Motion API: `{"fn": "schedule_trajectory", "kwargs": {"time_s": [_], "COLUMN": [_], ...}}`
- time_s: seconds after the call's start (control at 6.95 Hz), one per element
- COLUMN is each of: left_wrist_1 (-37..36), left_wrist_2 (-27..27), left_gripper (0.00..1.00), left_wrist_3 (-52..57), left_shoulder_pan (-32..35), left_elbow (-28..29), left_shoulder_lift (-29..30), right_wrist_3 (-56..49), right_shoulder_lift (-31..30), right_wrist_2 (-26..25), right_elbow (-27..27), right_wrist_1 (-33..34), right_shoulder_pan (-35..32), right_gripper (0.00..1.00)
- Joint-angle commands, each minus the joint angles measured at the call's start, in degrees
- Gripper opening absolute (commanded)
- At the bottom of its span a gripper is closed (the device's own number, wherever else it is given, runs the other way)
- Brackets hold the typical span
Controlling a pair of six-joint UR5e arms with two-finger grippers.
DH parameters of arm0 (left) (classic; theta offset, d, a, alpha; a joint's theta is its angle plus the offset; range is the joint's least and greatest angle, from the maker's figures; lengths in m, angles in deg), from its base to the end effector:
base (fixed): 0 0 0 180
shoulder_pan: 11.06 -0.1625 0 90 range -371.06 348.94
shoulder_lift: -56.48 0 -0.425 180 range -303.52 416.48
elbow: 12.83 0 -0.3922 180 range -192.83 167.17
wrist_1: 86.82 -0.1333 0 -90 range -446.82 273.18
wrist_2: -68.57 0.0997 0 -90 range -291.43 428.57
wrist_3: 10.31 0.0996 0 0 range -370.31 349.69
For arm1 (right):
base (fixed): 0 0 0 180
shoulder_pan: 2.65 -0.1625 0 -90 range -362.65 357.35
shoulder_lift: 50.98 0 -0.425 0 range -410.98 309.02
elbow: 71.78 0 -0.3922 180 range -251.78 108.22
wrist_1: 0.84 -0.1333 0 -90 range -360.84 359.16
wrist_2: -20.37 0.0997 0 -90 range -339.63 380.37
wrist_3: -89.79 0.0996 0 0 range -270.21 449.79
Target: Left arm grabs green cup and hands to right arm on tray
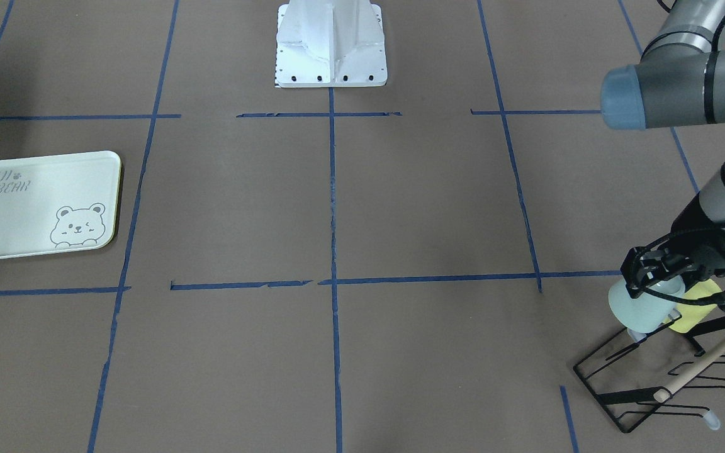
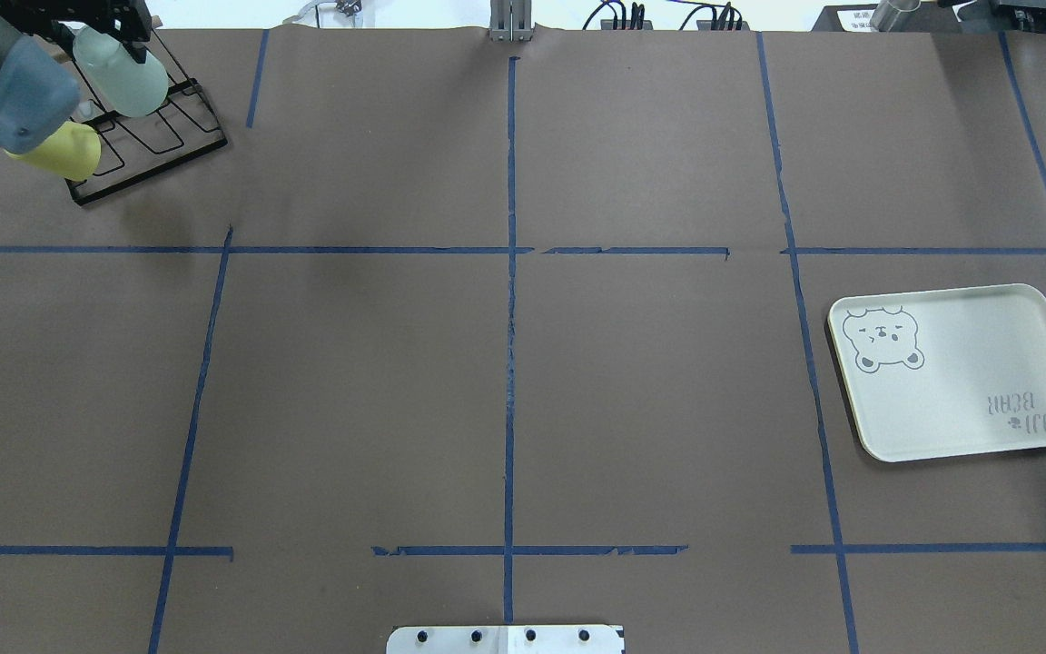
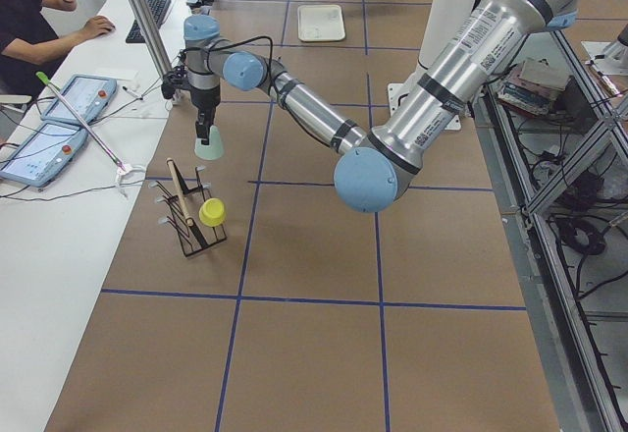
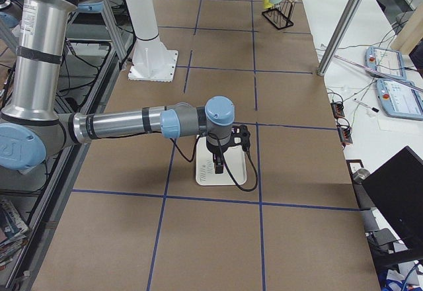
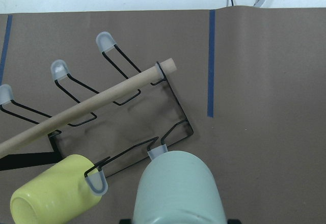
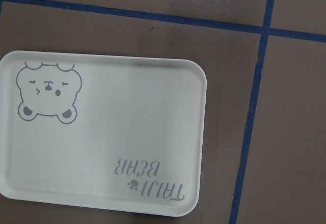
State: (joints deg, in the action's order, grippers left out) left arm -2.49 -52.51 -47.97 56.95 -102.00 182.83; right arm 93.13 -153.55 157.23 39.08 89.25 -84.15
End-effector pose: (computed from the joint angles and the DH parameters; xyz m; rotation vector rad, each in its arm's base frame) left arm 0.1862 -0.6798 0.3013 0.1771 0.7123 -0.1198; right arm 0.0002 -0.4085 0.5740 0.0502 -0.8266 -0.1434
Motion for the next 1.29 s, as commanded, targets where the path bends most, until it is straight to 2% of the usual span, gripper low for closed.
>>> {"fn": "schedule_trajectory", "kwargs": {"time_s": [0.0,0.14,0.43,0.58,0.86,1.15], "left_wrist_1": [0.22,0.48,1.36,5.54,21.93,43.61], "left_wrist_2": [-1.35,-2.22,-2.41,-2.32,-1.53,5.38], "left_gripper": [0.07,0.07,0.07,0.07,0.08,0.09], "left_wrist_3": [-1.43,-7.71,-24.03,-32.38,-50.74,-64.31], "left_shoulder_pan": [-0.06,-2.67,-11.00,-15.49,-22.44,-30.25], "left_elbow": [-3.27,-6.33,-13.27,-15.40,-16.12,-16.12], "left_shoulder_lift": [-1.45,-2.33,-2.51,-2.69,-3.04,-6.01], "right_wrist_3": [0.09,2.09,19.32,27.43,47.01,65.40], "right_shoulder_lift": [0.17,0.18,0.44,0.53,3.94,5.70], "right_wrist_2": [-0.01,-0.18,-0.97,-1.59,-0.81,-0.19], "right_elbow": [-0.03,-0.73,-1.61,-1.53,-1.44,-1.53], "right_wrist_1": [-1.66,-6.99,-24.35,-33.23,-45.39,-61.54], "right_shoulder_pan": [2.82,5.54,13.00,16.17,19.96,25.32], "right_gripper": [1.00,1.00,1.00,1.00,1.00,1.00]}}
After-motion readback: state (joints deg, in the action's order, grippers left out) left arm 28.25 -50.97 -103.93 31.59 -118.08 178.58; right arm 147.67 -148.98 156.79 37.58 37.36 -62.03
